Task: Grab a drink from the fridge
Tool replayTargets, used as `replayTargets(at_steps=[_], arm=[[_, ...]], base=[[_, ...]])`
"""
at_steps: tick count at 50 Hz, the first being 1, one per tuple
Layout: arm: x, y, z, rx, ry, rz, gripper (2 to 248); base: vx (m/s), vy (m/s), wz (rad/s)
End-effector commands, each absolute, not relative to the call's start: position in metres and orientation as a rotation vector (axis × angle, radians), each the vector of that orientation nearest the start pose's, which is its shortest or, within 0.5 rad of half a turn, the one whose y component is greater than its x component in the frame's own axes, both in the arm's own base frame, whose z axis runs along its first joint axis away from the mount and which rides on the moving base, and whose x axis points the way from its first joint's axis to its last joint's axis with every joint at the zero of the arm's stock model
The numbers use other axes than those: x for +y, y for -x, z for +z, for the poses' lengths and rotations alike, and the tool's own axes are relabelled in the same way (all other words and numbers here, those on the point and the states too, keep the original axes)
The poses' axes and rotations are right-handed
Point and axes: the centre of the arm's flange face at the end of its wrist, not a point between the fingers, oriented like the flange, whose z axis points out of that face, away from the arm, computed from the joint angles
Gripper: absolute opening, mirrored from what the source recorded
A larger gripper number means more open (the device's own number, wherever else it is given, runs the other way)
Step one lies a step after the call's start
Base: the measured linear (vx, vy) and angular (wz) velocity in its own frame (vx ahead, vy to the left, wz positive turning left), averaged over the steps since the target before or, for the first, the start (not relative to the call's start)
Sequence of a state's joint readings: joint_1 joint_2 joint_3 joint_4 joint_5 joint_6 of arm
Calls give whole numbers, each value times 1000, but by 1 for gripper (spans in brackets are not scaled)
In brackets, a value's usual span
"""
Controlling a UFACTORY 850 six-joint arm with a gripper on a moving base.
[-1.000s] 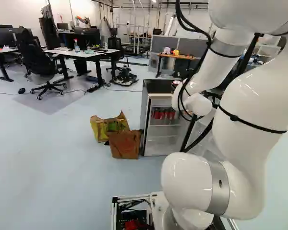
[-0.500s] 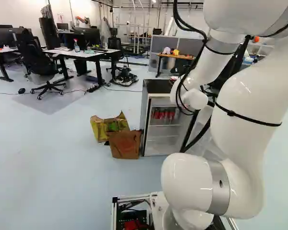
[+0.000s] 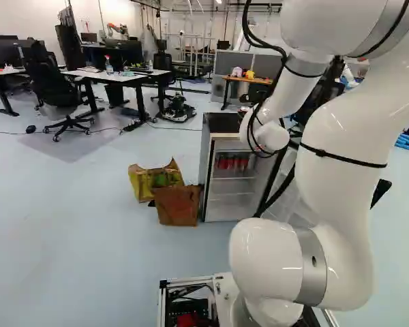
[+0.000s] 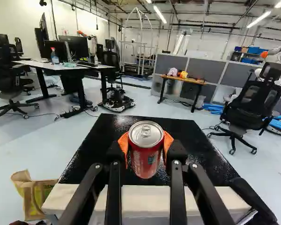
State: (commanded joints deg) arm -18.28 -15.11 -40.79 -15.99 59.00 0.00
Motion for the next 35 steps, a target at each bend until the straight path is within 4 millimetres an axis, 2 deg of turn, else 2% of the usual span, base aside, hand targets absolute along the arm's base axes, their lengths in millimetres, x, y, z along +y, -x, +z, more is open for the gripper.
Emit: replayTargets(at_steps=[35], arm=[[-146, -544, 402, -42, 2473, -2143, 94]], base=[[0, 0, 0]])
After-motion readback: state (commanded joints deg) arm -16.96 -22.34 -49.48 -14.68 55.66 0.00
